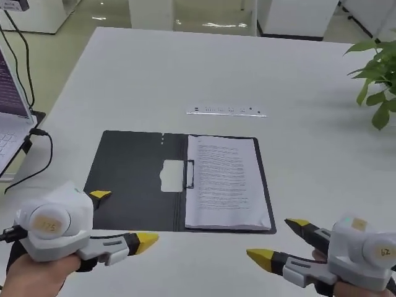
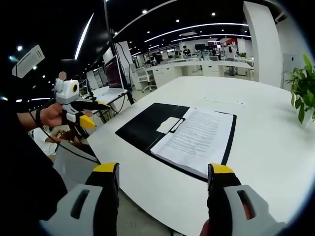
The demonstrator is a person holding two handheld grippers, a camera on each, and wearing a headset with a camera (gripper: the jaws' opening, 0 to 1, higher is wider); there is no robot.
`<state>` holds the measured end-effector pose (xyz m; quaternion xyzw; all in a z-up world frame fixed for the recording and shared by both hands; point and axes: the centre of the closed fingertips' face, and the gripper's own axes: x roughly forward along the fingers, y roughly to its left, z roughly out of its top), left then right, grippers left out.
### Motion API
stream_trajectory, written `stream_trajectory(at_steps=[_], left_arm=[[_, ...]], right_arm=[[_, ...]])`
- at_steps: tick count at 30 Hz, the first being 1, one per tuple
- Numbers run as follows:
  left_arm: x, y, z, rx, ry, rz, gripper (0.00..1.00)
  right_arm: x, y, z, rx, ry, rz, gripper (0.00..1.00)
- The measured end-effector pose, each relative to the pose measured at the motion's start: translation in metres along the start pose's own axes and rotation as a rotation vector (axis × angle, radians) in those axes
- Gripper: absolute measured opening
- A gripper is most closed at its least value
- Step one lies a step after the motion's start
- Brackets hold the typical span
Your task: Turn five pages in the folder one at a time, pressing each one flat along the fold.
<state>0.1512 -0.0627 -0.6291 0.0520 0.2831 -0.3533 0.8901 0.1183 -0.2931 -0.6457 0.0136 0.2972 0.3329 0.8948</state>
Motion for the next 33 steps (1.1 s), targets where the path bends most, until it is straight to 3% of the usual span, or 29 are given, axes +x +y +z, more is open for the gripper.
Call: stream_trajectory(at_steps=[7, 21, 33], left_arm=[[0.022, -0.003, 0.002, 0.032, 0.016, -0.055, 0.79], [0.064, -0.025, 0.027, 0.086, 0.016, -0.143, 0.79], [0.095, -0.038, 0.041, 0.129, 0.037, -0.200, 0.80]], right_arm=[[-0.001, -0.002, -0.005, 0.009, 0.005, -0.010, 0.72], [-0.008, -0.011, -0.011, 0.045, -0.003, -0.036, 0.75], [-0.008, -0.023, -0.003, 0.072, -0.040, -0.045, 0.75]])
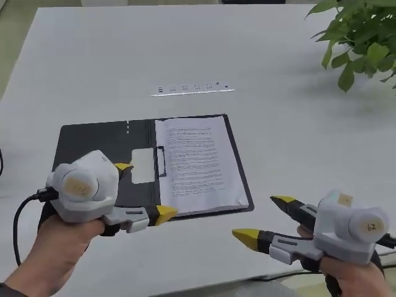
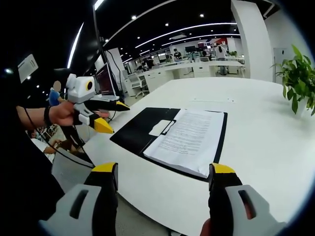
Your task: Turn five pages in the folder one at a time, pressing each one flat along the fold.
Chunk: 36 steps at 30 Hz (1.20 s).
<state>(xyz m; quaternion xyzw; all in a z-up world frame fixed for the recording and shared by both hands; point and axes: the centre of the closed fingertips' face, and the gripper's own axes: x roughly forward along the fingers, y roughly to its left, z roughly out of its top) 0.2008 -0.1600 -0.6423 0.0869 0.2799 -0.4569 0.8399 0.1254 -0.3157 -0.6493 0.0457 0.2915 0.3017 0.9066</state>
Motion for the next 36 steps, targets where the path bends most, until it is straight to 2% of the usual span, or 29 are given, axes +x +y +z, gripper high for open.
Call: stream_trajectory(at_steps=[6, 8, 12, 19, 25, 31, 36], left_arm=[[0.018, -0.007, 0.008, -0.016, -0.004, -0.030, 0.78], [0.026, -0.004, 0.012, -0.030, -0.013, -0.039, 0.78], [0.041, -0.014, 0.019, -0.022, -0.021, -0.077, 0.77], [0.070, -0.032, 0.024, 0.021, 0.004, -0.131, 0.77], [0.098, -0.041, 0.028, 0.013, 0.012, -0.153, 0.76], [0.125, -0.041, 0.026, 0.017, 0.044, -0.147, 0.73], [0.149, -0.044, 0.030, -0.002, 0.046, -0.144, 0.74]], right_arm=[[0.002, -0.004, -0.003, 0.000, 0.015, 0.004, 0.74], [0.002, -0.006, -0.004, 0.005, 0.016, 0.004, 0.74], [0.002, -0.008, -0.006, 0.018, 0.024, 0.000, 0.74], [0.001, -0.011, -0.012, 0.023, 0.041, -0.003, 0.73], [-0.001, -0.011, -0.013, 0.029, 0.048, -0.003, 0.72], [-0.005, -0.015, -0.010, 0.042, 0.033, -0.013, 0.72], [-0.007, -0.017, -0.013, 0.045, 0.044, -0.015, 0.72]])
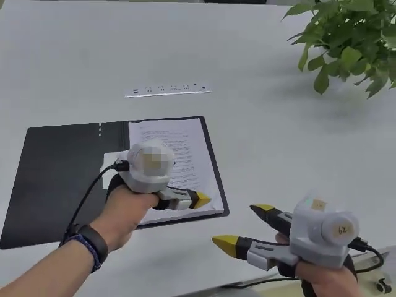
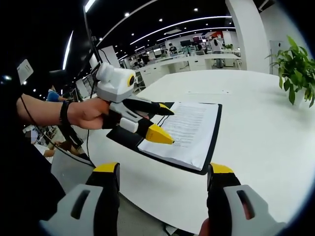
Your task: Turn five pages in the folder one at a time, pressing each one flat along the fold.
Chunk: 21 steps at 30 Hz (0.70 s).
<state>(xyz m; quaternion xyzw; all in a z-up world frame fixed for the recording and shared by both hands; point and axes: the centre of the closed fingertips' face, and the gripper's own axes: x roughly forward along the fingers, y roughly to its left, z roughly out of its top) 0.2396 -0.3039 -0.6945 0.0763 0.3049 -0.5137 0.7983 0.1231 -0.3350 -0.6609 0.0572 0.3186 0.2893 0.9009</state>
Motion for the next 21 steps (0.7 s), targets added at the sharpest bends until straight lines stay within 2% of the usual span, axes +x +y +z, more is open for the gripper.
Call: stream_trajectory(at_steps=[3, 8, 13, 16, 21], left_arm=[[0.012, 0.002, -0.002, -0.010, 0.011, 0.002, 0.73], [0.030, 0.012, -0.012, -0.045, 0.039, 0.044, 0.73], [0.045, 0.019, -0.024, -0.008, 0.075, 0.113, 0.73], [0.052, 0.017, -0.028, -0.023, 0.082, 0.121, 0.75], [0.064, 0.012, -0.042, -0.001, 0.125, 0.144, 0.75]], right_arm=[[-0.001, -0.003, 0.000, 0.006, 0.000, -0.006, 0.71], [0.000, -0.006, 0.001, 0.017, -0.003, -0.010, 0.71], [0.001, -0.007, -0.001, 0.024, 0.004, -0.007, 0.71], [0.000, -0.009, -0.004, 0.027, 0.014, -0.009, 0.71], [-0.004, -0.015, -0.008, 0.045, 0.014, -0.020, 0.70]])
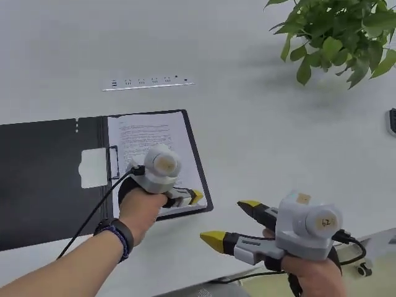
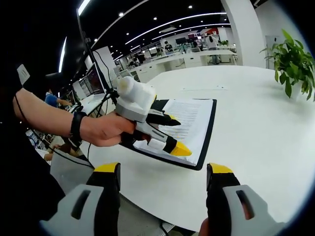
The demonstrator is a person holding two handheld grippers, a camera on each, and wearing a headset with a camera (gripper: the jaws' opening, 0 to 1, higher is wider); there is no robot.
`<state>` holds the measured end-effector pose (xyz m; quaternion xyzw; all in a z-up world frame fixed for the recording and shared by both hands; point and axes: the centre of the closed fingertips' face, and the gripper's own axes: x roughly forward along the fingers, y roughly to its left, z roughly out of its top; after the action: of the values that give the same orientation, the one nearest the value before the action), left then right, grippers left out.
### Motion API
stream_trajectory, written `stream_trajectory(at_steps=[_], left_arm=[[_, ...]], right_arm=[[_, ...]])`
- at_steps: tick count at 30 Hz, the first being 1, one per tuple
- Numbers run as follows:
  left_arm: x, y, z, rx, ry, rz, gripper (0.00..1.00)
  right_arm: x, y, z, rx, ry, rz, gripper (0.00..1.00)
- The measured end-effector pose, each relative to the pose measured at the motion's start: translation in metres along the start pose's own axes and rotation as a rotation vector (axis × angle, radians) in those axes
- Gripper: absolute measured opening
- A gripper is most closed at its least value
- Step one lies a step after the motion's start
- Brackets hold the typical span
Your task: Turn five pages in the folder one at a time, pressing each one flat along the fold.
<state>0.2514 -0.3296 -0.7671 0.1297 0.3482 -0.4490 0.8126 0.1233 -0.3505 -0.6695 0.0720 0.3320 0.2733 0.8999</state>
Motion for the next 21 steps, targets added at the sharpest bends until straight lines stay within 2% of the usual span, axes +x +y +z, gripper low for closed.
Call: stream_trajectory(at_steps=[1, 2, 4, 8, 11, 17, 21], left_arm=[[0.001, 0.003, -0.004, 0.001, 0.015, 0.032, 0.74], [0.003, 0.003, -0.007, -0.001, 0.022, 0.039, 0.74], [0.007, 0.001, -0.011, -0.012, 0.035, 0.038, 0.75], [0.007, 0.000, -0.013, 0.006, 0.037, 0.054, 0.77], [0.008, 0.004, -0.017, 0.060, 0.053, 0.065, 0.74], [0.004, 0.006, -0.017, 0.020, 0.038, 0.050, 0.70], [0.004, 0.009, -0.017, 0.023, 0.041, 0.049, 0.66]], right_arm=[[0.000, -0.001, -0.001, 0.002, 0.001, 0.000, 0.70], [0.000, -0.001, -0.002, 0.004, 0.004, 0.000, 0.70], [0.000, -0.002, -0.005, 0.001, 0.017, 0.001, 0.70], [0.000, -0.004, -0.005, 0.008, 0.016, -0.001, 0.70], [0.002, -0.005, -0.006, 0.009, 0.019, -0.001, 0.70], [0.004, -0.005, -0.005, 0.010, 0.015, 0.002, 0.69], [0.005, -0.005, -0.006, 0.010, 0.017, 0.006, 0.69]])
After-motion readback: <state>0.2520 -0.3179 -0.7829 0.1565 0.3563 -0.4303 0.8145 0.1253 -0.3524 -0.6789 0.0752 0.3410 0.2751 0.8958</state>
